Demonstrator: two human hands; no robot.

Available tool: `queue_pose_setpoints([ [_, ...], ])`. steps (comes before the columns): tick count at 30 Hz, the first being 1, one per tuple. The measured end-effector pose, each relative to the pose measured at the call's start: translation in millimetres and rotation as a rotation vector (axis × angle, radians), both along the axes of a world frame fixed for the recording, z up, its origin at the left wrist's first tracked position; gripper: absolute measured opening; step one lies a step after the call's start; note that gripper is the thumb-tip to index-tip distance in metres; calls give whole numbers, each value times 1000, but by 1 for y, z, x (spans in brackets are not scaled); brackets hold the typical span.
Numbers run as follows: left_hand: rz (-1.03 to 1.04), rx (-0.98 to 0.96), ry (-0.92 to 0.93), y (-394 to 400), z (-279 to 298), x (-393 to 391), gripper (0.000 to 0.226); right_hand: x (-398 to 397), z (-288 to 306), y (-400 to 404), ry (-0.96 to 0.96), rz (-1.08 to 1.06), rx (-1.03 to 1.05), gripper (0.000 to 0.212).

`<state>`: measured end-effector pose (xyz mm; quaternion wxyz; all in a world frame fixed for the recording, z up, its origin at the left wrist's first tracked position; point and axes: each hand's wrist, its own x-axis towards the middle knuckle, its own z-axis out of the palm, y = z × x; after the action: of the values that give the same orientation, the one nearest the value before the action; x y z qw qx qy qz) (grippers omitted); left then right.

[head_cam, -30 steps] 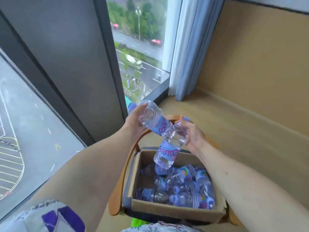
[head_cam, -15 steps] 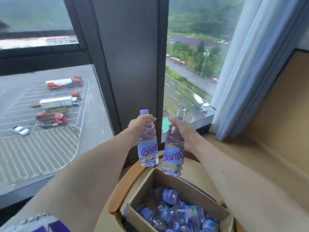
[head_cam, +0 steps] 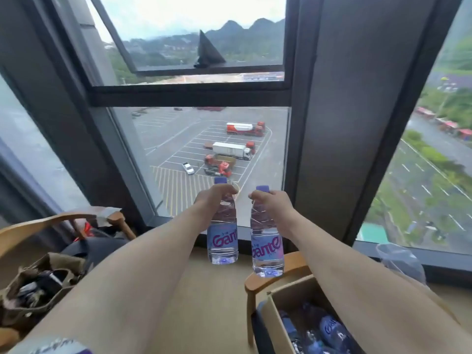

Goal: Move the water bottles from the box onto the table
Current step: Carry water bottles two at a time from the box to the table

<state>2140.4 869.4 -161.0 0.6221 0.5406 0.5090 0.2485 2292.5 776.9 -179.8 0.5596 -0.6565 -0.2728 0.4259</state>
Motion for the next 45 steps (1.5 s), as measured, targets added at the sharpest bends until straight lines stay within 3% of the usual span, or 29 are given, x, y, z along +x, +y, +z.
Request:
queue_pose_setpoints([
  [5,210,1,-9,1,11,-116,52,-99,15,32,1,221,46,24],
  [12,478,50,-56,-41,19,-304,56,-285,24,40,-17,468,74,12],
  [18,725,61,-31,-102,22,-488,36,-470,22,16,-13,671,73,11],
  [24,879,21,-17,-185,15,-662,34,-650,15,-22,-83,906,74,22],
  [32,1331,23,-35,-302,-4,-841,19,-851,7,-89,-42,1253,-13,21],
  [35,1410,-15,-66,-338,-13,-893,19,-925,3,-108,-62,1382,-21,21],
  [41,1620,-61,-88,-390,-31,-1003,24,-1083,-17,-137,-106,1585,-18,24],
  [45,1755,-86,-80,-408,-30,-1089,45,-1188,-22,-145,-93,1714,-41,29],
])
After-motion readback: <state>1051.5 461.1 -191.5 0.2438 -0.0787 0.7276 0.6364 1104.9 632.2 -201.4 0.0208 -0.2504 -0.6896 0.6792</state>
